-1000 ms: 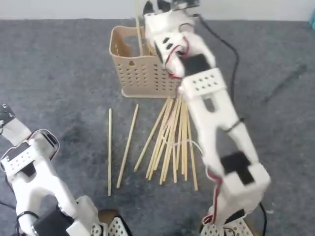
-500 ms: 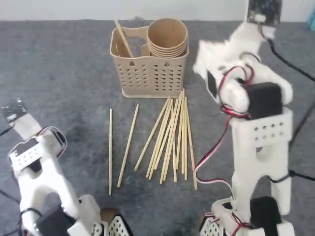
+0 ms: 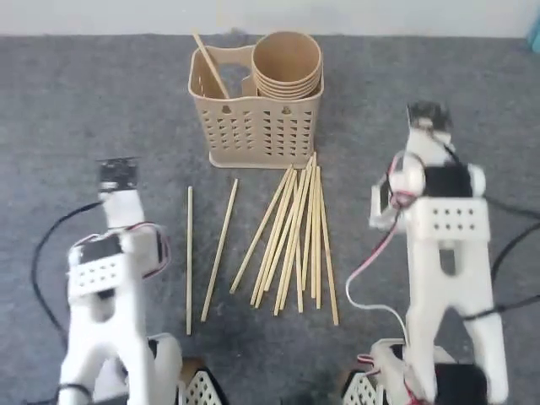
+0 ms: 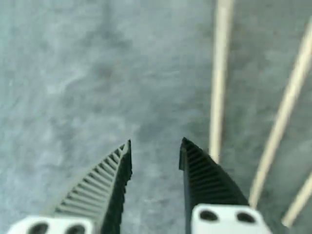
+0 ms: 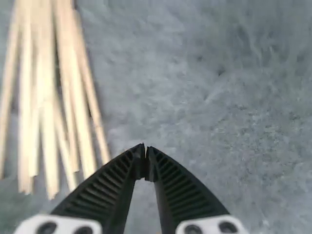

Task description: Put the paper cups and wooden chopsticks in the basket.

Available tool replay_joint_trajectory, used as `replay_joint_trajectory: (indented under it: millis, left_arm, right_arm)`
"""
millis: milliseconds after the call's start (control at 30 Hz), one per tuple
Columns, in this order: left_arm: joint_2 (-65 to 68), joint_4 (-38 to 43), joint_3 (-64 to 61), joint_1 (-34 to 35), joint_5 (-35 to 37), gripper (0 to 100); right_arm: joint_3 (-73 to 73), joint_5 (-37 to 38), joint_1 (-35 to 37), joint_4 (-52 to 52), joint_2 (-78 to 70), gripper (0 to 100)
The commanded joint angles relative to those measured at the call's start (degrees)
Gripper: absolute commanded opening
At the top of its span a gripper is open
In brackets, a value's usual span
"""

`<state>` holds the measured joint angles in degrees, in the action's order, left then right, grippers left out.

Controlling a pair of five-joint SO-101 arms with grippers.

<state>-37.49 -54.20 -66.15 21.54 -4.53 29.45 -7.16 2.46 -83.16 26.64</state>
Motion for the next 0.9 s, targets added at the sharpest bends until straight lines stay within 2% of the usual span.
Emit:
replay_joint_trajectory:
  millis: [0, 133, 367, 567, 867]
  left_arm:
    - [-8.0, -0.4, 0.0, -6.5, 4.0, 15]
    - [-4.1, -0.4, 4.4, -10.1, 5.3, 16]
    - [15.5, 0.0, 17.2, -10.5, 5.2, 15]
    - [29.5, 9.3, 23.4, -10.7, 5.2, 15]
    - [37.6, 8.5, 28.7, -15.6, 5.6, 15]
  right_arm:
    - [14.4, 1.0, -1.1, 11.9, 6.4, 0.8]
    - [25.2, 1.0, -0.8, 21.8, 7.8, 0.8]
    - [39.4, 1.1, -0.9, 39.0, 8.1, 0.8]
    - [40.4, 1.1, -0.6, 39.4, 8.4, 0.8]
    - [40.4, 1.1, -0.7, 39.4, 8.4, 0.8]
